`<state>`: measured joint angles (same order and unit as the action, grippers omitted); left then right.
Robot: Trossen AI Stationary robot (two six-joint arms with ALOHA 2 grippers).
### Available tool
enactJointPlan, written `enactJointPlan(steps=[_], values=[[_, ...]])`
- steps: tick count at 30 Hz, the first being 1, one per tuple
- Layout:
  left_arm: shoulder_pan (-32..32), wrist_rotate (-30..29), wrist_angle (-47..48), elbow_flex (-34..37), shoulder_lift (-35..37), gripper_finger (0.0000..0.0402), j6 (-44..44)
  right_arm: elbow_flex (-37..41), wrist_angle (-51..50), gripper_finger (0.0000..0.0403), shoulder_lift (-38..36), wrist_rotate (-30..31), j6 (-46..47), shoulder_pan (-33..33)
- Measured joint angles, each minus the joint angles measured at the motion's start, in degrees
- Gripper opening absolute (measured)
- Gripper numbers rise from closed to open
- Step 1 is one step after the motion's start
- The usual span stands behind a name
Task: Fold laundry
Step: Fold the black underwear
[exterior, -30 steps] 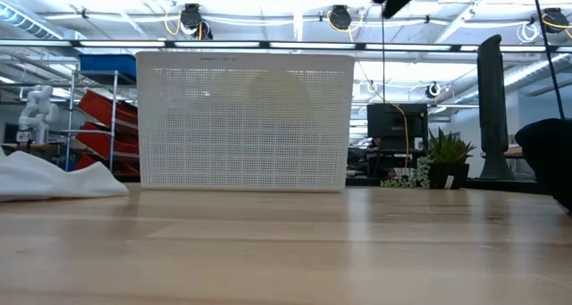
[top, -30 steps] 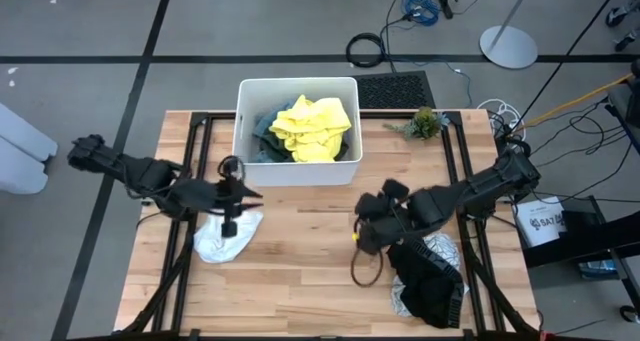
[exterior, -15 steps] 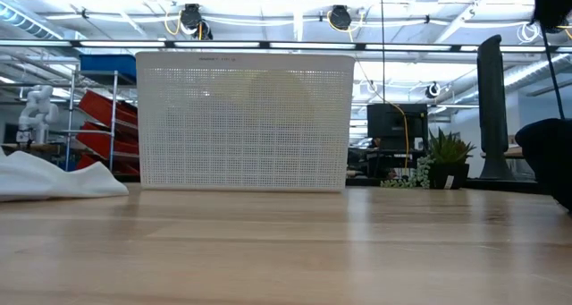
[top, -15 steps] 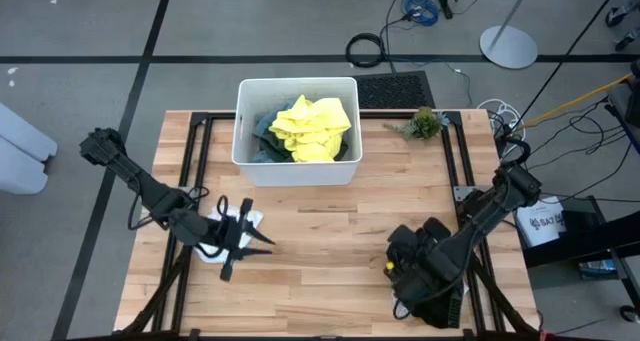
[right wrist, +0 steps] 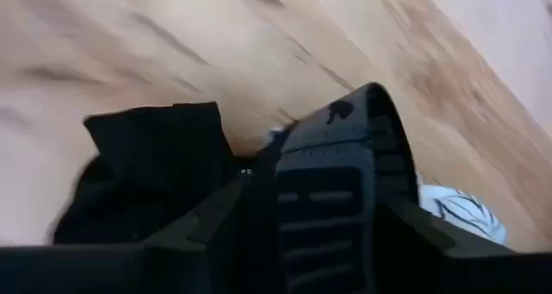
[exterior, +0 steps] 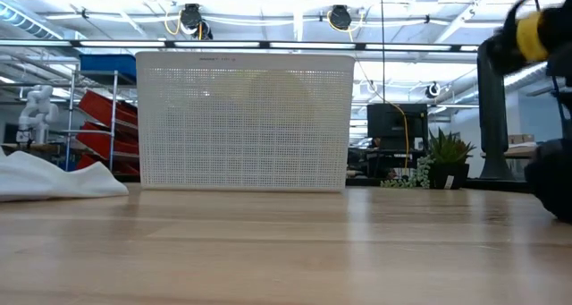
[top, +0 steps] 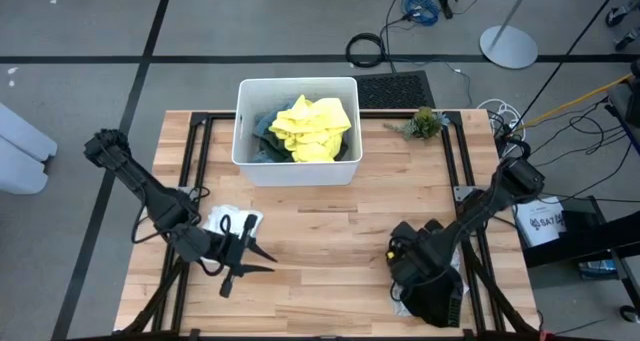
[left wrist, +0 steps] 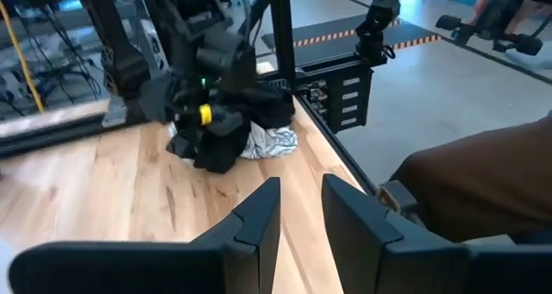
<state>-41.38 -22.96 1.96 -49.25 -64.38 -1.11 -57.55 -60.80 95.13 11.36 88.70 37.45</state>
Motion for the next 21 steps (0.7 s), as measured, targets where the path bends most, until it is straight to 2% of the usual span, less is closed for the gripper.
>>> enactJointPlan(steps=[2,5,6,10,15,19,21], values=[[0.03,-0.02,-0.22,0.00,0.00,0.0097,1.42,1.36,1.48,0.0147,0.00,-0.56,-0.28,-0.79],[0.01,-0.02,-0.20,0.00,0.00,0.0097,1.94,1.32,2.72,0.0041,0.00,1.11,-4.76,-1.53],[0.01,-0.02,-0.21,0.00,0.00,0.0097,1.95,0.84,2.58,0.0022,0.00,2.53,-6.31,-1.72],[0.03,-0.02,-0.14,0.00,0.00,0.0097,1.90,-4.34,-1.73,0.0005,-0.25,7.00,-8.68,-3.71],[-0.16,1.29,1.47,0.00,0.02,0.0097,-0.16,-17.11,-6.81,0.0001,-0.31,16.40,-15.25,-5.07],[-1.20,8.31,5.03,0.00,0.57,0.0097,-4.06,-27.63,-2.29,0.0001,-0.33,25.47,-25.95,-5.19],[-1.54,8.77,4.61,-0.01,1.07,0.0097,-4.03,-31.34,3.77,0.0001,-0.35,28.24,-34.93,-5.13]])
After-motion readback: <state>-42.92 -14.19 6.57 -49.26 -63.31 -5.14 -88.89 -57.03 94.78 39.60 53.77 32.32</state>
